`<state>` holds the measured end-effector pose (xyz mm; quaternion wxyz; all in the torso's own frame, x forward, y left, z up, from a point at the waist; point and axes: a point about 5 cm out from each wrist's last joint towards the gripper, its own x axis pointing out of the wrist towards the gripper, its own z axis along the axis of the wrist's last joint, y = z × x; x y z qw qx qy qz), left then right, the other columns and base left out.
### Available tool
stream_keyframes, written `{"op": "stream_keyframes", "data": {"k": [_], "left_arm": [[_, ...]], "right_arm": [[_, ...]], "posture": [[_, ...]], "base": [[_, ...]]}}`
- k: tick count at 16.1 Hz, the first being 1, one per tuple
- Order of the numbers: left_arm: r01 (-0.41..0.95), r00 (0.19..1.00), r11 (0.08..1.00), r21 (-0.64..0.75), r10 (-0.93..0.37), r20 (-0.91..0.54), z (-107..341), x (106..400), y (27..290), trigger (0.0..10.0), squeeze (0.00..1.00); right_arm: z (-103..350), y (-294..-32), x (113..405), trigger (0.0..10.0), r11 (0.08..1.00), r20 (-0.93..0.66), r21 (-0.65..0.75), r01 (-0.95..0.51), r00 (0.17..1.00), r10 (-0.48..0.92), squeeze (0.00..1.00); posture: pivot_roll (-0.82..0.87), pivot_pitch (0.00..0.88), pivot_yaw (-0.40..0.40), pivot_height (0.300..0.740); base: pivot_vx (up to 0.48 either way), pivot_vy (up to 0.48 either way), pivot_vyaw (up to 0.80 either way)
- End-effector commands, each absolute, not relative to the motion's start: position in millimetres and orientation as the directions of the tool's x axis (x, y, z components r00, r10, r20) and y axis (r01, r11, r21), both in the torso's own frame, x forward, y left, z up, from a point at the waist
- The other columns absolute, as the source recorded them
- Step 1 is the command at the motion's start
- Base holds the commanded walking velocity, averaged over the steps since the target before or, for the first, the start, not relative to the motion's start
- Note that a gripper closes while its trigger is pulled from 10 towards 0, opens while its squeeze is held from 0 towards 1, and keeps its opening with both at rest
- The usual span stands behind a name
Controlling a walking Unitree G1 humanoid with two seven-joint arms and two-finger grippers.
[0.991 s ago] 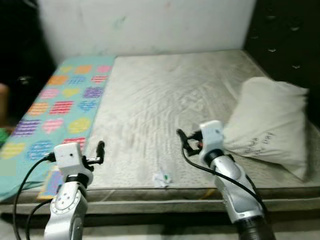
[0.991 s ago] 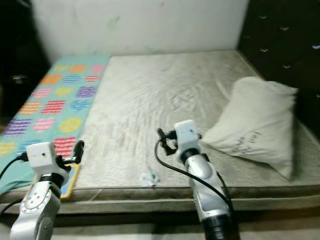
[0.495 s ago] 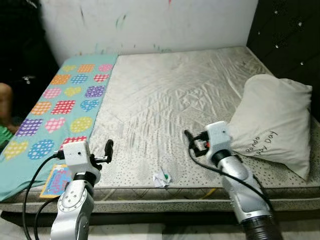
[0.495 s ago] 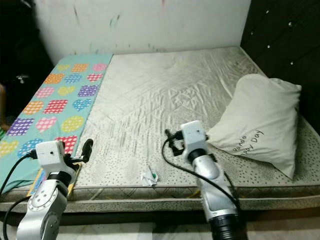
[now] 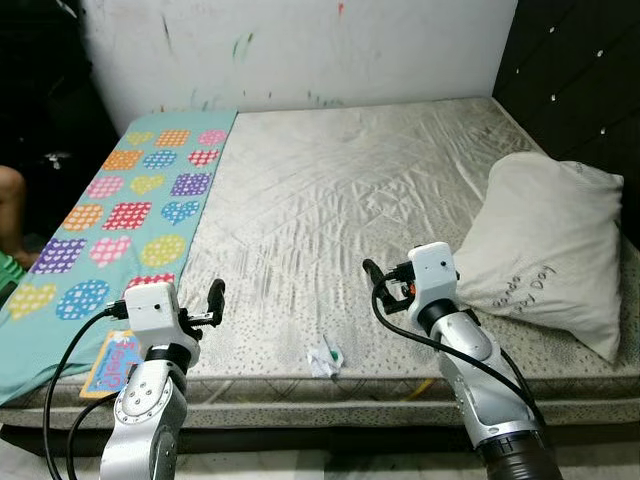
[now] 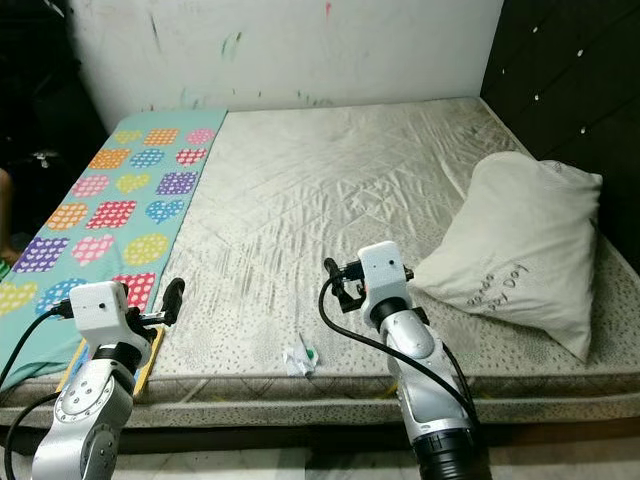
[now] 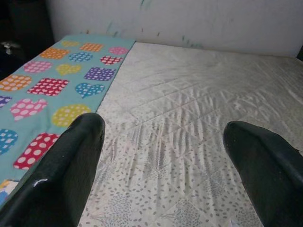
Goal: Clean up the room
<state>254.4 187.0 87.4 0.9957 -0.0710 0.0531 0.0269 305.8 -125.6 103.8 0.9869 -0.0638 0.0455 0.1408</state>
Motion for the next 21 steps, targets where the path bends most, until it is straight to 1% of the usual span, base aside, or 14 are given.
{"op": "stream_keyframes", "data": {"k": [1, 7, 9, 12, 15, 16, 17, 19, 21], "left_arm": [[-0.056, 0.993, 0.990, -0.130, 0.042, -0.106, 88.3, 255.8, 188.7, 10.0, 0.00], [-0.051, 0.993, 0.989, -0.140, 0.036, -0.112, 87.2, 255.9, 187.6, 10.0, 0.00], [-0.065, 0.992, 0.986, -0.151, 0.048, -0.115, 85.9, 255.6, 188.0, 10.0, 0.00], [-0.101, 0.986, 0.983, -0.155, 0.078, -0.148, 81.9, 255.2, 191.9, 10.0, 0.00], [-0.096, 0.987, 0.981, -0.167, 0.072, -0.145, 81.8, 254.8, 190.7, 10.0, 0.00], [-0.092, 0.987, 0.982, -0.167, 0.068, -0.145, 81.6, 255.0, 190.3, 10.0, 0.00], [-0.092, 0.987, 0.982, -0.166, 0.067, -0.145, 81.6, 255.2, 190.1, 10.0, 0.00], [-0.089, 0.987, 0.981, -0.170, 0.064, -0.148, 81.6, 255.2, 189.3, 10.0, 0.00], [-0.089, 0.986, 0.981, -0.174, 0.062, -0.152, 81.3, 254.9, 189.0, 10.0, 0.00]], "right_arm": [[104.7, -121.0, 307.0, 10.0, 0.948, -0.104, -0.108, -0.300, 0.952, 0.289, 0.00], [104.0, -122.0, 306.9, 10.0, 0.949, -0.106, -0.109, -0.296, 0.953, 0.285, 0.00], [107.9, -123.1, 307.5, 10.0, 0.952, -0.076, -0.102, -0.288, 0.957, 0.281, 0.00], [106.8, -122.9, 306.4, 10.0, 0.952, -0.079, -0.098, -0.288, 0.956, 0.281, 0.00], [106.3, -123.4, 305.9, 10.0, 0.954, -0.076, -0.084, -0.287, 0.957, 0.282, 0.00], [107.0, -121.4, 306.2, 10.0, 0.942, -0.075, -0.133, -0.308, 0.951, 0.300, 0.00], [107.3, -120.8, 306.3, 10.0, 0.941, -0.074, -0.138, -0.310, 0.950, 0.302, 0.00], [108.4, -121.7, 307.4, 10.0, 0.948, -0.068, -0.115, -0.298, 0.954, 0.292, 0.00], [106.8, -123.6, 307.0, 10.0, 0.952, -0.075, -0.102, -0.289, 0.956, 0.282, 0.00]], "posture": [[-0.17, 0.000, 0.049, 0.740], [-0.17, 0.003, 0.047, 0.740], [-0.17, 0.004, 0.047, 0.740], [-0.17, 0.006, 0.049, 0.740], [-0.17, 0.008, 0.045, 0.740], [-0.17, 0.009, 0.045, 0.740], [-0.17, 0.010, 0.045, 0.740], [-0.17, 0.015, 0.045, 0.740], [-0.17, 0.017, 0.046, 0.740]], "base": [[0.259, 0.000, 0.00], [0.256, 0.000, 0.00], [0.000, 0.000, 0.00], [0.000, 0.000, 0.00], [0.000, 0.000, 0.00], [0.000, 0.000, 0.80], [0.000, 0.000, 0.80], [0.000, 0.000, 0.71], [0.000, 0.139, 0.21]]}}
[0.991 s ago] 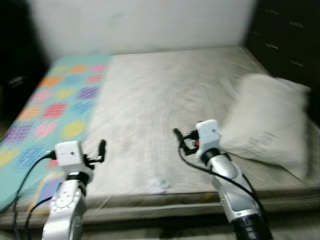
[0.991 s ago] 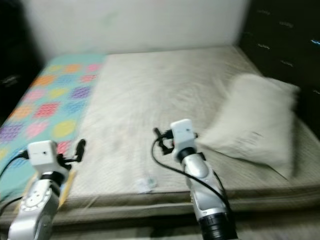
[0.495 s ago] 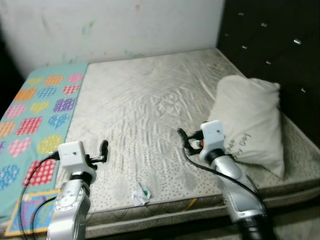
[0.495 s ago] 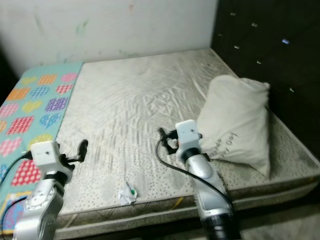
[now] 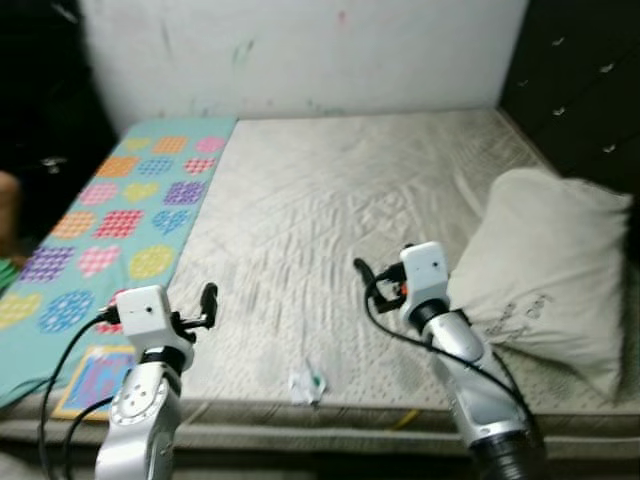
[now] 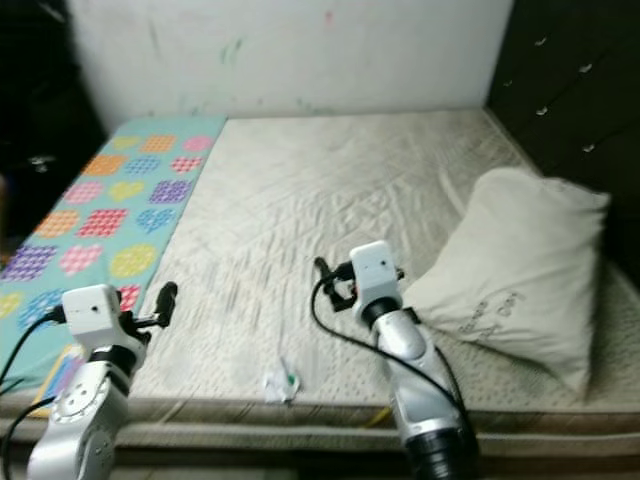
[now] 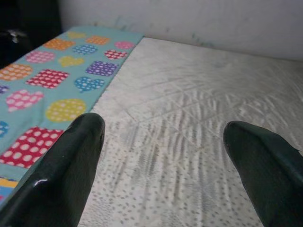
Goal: Clean up the room
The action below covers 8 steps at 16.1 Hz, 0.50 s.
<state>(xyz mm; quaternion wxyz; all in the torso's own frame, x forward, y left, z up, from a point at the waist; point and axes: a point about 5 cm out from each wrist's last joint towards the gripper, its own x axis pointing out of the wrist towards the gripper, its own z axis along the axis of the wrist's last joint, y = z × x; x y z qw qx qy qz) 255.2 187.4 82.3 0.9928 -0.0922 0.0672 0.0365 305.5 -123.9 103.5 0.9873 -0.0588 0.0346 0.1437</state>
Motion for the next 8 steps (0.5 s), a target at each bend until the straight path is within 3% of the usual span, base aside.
{"op": "stream_keyframes", "data": {"k": [1, 4, 8], "left_arm": [[-0.087, 0.986, 0.981, -0.175, 0.061, -0.153, 81.2, 255.0, 188.9, 10.0, 0.00], [-0.083, 0.986, 0.982, -0.172, 0.056, -0.156, 81.0, 255.6, 188.8, 10.0, 0.00], [-0.084, 0.986, 0.982, -0.170, 0.057, -0.157, 80.8, 256.3, 189.4, 10.0, 0.00]], "right_arm": [[106.3, -124.0, 306.7, 10.0, 0.952, -0.076, -0.102, -0.288, 0.956, 0.282, 0.00], [105.6, -124.0, 306.3, 10.0, 0.952, -0.079, -0.104, -0.288, 0.957, 0.280, 0.00], [104.9, -123.4, 306.9, 10.0, 0.952, -0.082, -0.103, -0.289, 0.956, 0.281, 0.00]], "posture": [[-0.17, 0.017, 0.046, 0.740], [-0.18, 0.018, 0.047, 0.740], [-0.17, 0.015, 0.048, 0.740]], "base": [[0.000, 0.307, 0.00], [0.000, 0.294, 0.00], [0.000, 0.060, 0.00]]}}
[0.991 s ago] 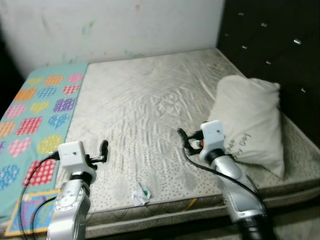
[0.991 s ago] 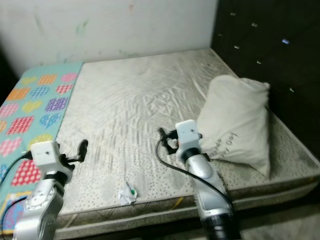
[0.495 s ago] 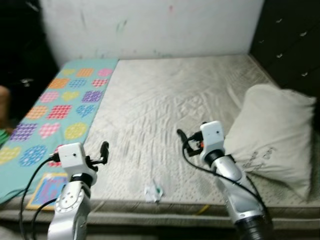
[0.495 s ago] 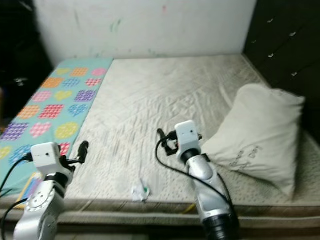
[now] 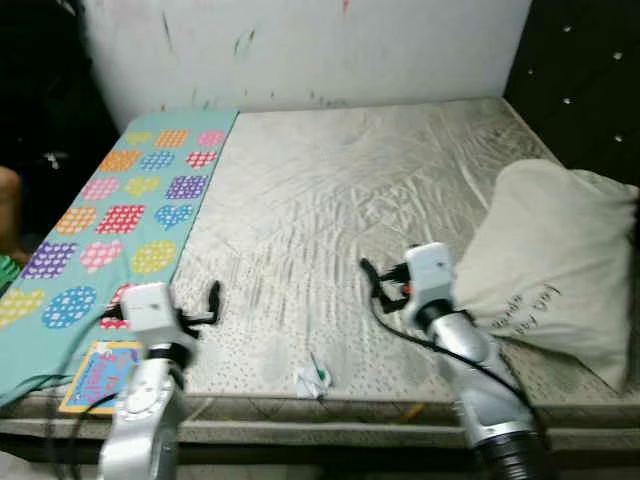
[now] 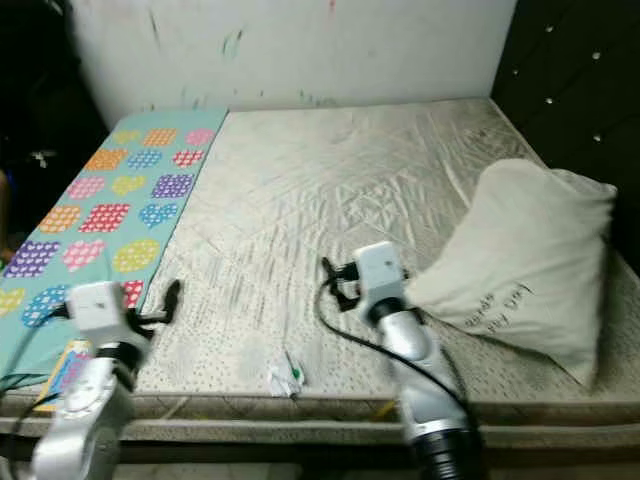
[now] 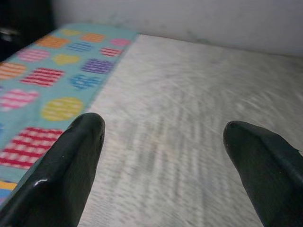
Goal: Clean up the room
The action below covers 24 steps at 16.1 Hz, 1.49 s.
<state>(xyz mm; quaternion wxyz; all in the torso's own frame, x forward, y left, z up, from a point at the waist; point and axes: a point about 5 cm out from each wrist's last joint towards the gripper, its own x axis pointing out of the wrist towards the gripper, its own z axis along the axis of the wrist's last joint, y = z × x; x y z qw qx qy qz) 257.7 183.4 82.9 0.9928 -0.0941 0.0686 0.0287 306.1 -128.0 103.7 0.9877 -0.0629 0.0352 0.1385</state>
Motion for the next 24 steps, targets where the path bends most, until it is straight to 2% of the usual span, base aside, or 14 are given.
{"op": "stream_keyframes", "data": {"k": [1, 11, 18, 24], "left_arm": [[-0.084, 0.986, 0.982, -0.170, 0.058, -0.157, 80.7, 256.4, 189.5, 10.0, 0.00], [-0.067, 0.989, 0.986, -0.153, 0.045, -0.143, 82.3, 257.5, 186.7, 10.0, 0.00], [-0.059, 0.989, 0.987, -0.152, 0.036, -0.146, 81.8, 256.0, 185.1, 10.0, 0.00], [-0.059, 0.988, 0.985, -0.161, 0.035, -0.150, 81.2, 255.8, 184.7, 10.0, 0.00]], "right_arm": [[104.6, -123.3, 306.8, 10.0, 0.952, -0.082, -0.103, -0.288, 0.956, 0.281, 0.00], [103.6, -121.3, 306.8, 10.0, 0.944, -0.084, -0.123, -0.305, 0.951, 0.297, 0.00], [101.8, -122.6, 306.2, 10.0, 0.944, -0.091, -0.128, -0.304, 0.951, 0.294, 0.00], [100.4, -123.5, 305.2, 10.0, 0.948, -0.097, -0.115, -0.296, 0.953, 0.285, 0.00]], "posture": [[-0.17, 0.014, 0.048, 0.740], [-0.17, 0.002, 0.048, 0.740], [-0.18, 0.003, 0.047, 0.740], [-0.18, 0.008, 0.046, 0.740]], "base": [[0.000, 0.352, 0.00], [0.000, 0.039, 0.00], [0.000, 0.000, 0.75], [0.000, -0.182, 0.07]]}}
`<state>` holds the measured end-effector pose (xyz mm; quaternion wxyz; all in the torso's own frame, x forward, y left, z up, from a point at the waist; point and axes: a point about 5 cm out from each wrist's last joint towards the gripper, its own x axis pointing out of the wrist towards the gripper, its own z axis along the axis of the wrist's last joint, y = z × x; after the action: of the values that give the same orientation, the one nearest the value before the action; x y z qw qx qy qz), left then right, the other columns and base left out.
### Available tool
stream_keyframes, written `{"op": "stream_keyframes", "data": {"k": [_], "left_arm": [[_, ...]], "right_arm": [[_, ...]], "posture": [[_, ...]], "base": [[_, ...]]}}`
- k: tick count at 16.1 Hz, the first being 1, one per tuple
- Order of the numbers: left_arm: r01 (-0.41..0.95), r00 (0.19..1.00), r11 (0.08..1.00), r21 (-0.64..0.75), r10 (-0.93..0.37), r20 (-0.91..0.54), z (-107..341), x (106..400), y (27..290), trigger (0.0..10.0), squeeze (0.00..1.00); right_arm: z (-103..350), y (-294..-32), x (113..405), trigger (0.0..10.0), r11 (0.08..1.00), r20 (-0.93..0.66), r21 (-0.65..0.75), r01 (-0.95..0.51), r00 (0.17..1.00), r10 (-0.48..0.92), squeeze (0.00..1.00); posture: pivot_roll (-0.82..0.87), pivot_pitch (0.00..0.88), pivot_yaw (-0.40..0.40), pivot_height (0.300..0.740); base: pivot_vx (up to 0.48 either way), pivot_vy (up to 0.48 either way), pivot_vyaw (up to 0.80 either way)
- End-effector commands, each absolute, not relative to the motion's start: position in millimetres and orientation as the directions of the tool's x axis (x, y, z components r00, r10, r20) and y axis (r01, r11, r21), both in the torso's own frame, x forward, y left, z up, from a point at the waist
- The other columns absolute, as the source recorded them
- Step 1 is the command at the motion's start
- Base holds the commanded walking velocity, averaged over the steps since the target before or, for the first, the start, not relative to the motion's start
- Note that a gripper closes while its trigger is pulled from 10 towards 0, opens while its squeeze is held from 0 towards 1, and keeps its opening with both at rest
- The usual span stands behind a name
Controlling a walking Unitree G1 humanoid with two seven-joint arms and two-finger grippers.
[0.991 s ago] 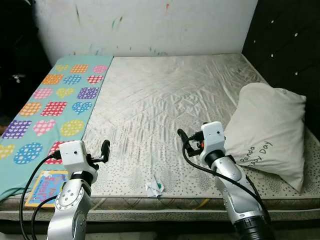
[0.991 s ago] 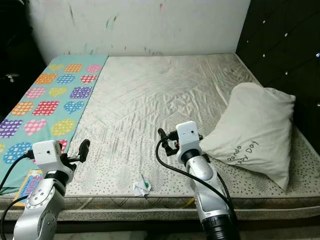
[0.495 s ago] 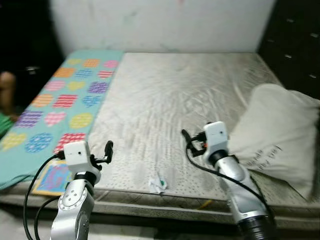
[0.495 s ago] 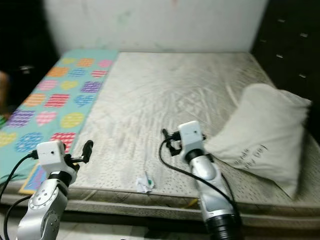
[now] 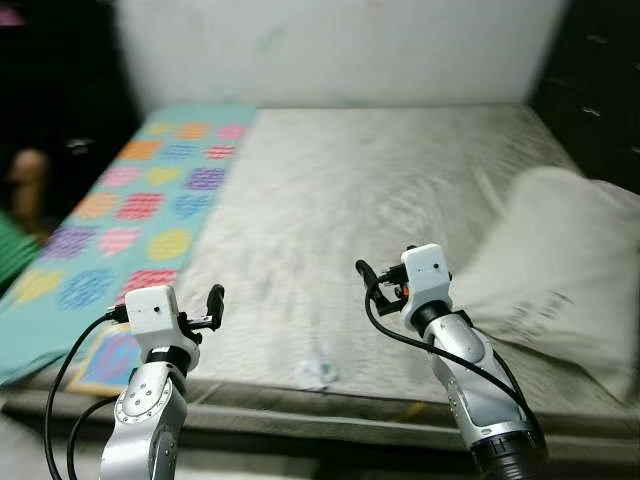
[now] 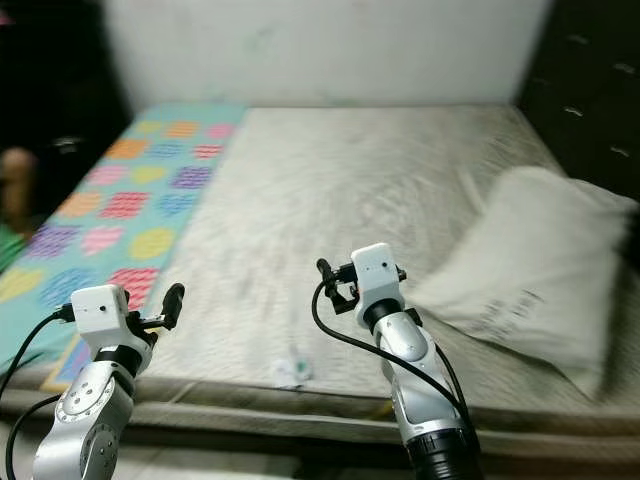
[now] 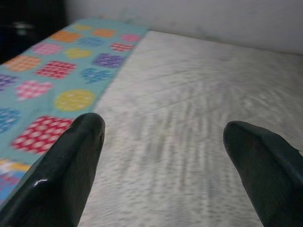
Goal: Clean up the room
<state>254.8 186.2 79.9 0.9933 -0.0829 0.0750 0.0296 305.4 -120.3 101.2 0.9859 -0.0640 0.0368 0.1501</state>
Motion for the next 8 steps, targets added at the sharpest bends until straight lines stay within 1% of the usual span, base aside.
{"op": "stream_keyframes", "data": {"k": [1, 6, 8], "left_arm": [[-0.059, 0.988, 0.985, -0.160, 0.035, -0.150, 81.2, 255.8, 184.6, 10.0, 0.00], [-0.061, 0.988, 0.985, -0.161, 0.036, -0.150, 81.4, 256.3, 184.9, 10.0, 0.00], [-0.060, 0.988, 0.985, -0.162, 0.036, -0.151, 81.3, 256.7, 184.6, 10.0, 0.00]], "right_arm": [[100.1, -123.5, 305.1, 10.0, 0.949, -0.098, -0.114, -0.295, 0.953, 0.285, 0.00], [100.2, -123.5, 305.5, 10.0, 0.948, -0.098, -0.116, -0.295, 0.954, 0.285, 0.00], [100.3, -123.7, 305.8, 10.0, 0.948, -0.098, -0.116, -0.296, 0.953, 0.286, 0.00]], "posture": [[-0.18, 0.008, 0.046, 0.740], [-0.18, 0.013, 0.045, 0.740], [-0.18, 0.013, 0.045, 0.740]], "base": [[0.000, -0.281, 0.00], [0.000, -0.285, 0.00], [0.000, -0.360, 0.00]]}}
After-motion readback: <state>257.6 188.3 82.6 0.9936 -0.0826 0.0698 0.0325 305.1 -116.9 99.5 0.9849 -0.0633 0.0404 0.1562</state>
